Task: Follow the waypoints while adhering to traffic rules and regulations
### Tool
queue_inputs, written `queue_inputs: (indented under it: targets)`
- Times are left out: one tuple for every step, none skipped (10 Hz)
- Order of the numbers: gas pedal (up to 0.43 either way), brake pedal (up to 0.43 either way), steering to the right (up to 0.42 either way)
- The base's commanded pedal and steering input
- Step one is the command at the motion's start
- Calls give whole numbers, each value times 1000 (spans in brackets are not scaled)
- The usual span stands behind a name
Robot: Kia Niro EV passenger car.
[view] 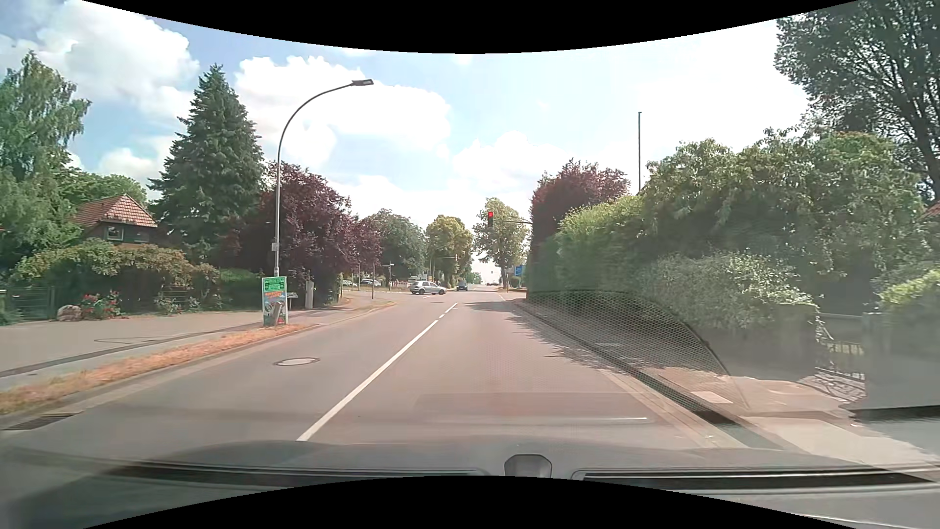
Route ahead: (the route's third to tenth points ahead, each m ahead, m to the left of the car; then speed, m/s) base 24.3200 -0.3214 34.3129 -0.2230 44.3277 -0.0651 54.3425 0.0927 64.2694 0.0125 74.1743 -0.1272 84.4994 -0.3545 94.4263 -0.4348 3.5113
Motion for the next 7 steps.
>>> queue_inputs:
  targets:
    - [8, 0, -11]
    - [8, 0, -10]
    - [8, 0, -10]
    - [8, 0, -10]
    - [8, 0, -10]
    - [8, 0, -10]
    - [8, 0, -10]
